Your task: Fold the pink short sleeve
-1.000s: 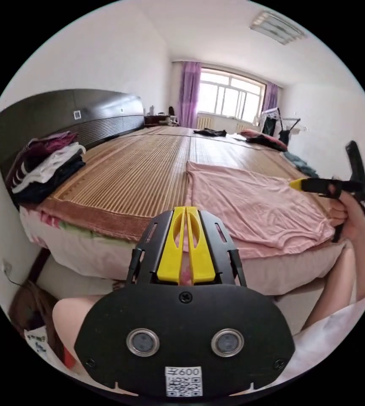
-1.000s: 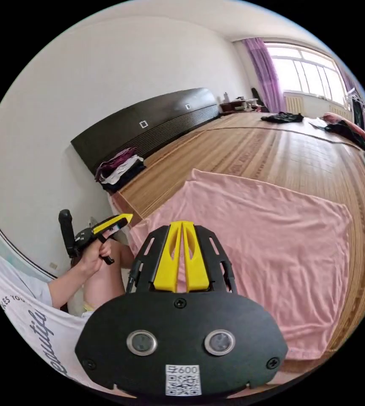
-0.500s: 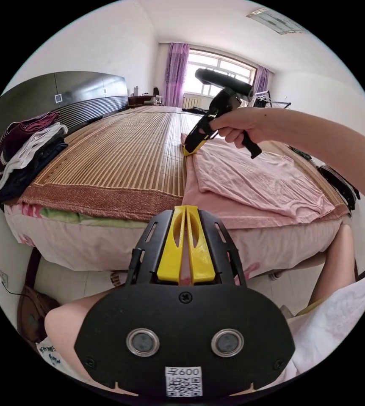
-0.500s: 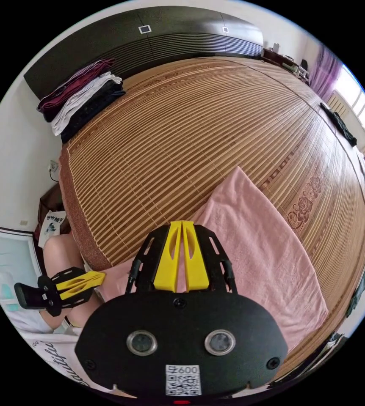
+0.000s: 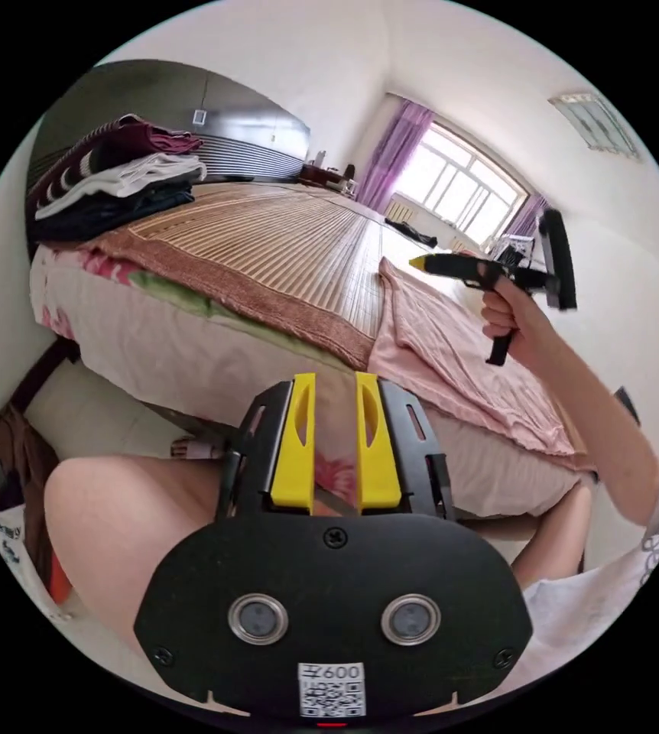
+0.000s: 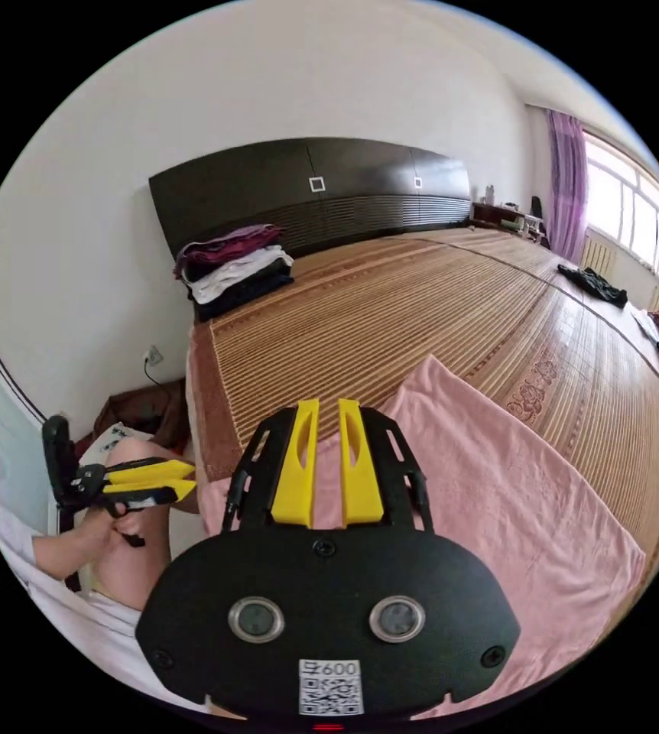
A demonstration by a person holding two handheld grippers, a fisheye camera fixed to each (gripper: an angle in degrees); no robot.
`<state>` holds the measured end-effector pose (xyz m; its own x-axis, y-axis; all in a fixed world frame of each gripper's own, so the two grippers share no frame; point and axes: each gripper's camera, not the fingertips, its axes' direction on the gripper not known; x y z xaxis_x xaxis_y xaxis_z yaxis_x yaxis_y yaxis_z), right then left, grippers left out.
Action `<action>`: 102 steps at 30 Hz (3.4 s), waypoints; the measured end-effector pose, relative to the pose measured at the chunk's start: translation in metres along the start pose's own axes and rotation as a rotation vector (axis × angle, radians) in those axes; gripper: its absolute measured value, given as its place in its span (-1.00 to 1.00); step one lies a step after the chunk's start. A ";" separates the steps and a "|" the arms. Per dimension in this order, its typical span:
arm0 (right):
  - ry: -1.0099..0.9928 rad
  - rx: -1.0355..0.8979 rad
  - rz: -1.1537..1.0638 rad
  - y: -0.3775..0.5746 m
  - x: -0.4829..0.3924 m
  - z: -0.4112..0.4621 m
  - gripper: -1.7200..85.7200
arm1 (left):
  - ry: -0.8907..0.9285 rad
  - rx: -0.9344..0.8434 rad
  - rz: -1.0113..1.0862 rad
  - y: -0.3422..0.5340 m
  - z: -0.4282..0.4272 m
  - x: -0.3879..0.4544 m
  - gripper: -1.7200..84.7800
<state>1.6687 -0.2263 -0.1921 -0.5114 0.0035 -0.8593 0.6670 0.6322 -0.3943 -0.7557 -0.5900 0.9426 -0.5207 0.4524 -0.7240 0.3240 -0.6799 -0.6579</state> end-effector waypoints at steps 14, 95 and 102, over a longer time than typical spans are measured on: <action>0.191 0.071 -0.138 0.306 -0.030 -0.142 -0.82 | 0.340 -0.078 -0.167 -0.061 -0.015 -0.054 -0.88; 0.538 -0.159 -0.215 0.336 -0.223 0.187 -0.98 | 0.773 -0.153 -0.396 -0.133 -0.207 0.100 -0.57; 0.476 -0.137 -0.238 0.332 -0.280 0.151 -0.98 | 0.678 -0.350 -0.349 -0.194 -0.143 0.138 -0.57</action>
<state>2.1148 -0.1343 -0.1318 -0.8493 0.1785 -0.4969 0.4429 0.7531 -0.4864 -0.7778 -0.3133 0.9404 -0.0852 0.9286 -0.3613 0.5174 -0.2686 -0.8125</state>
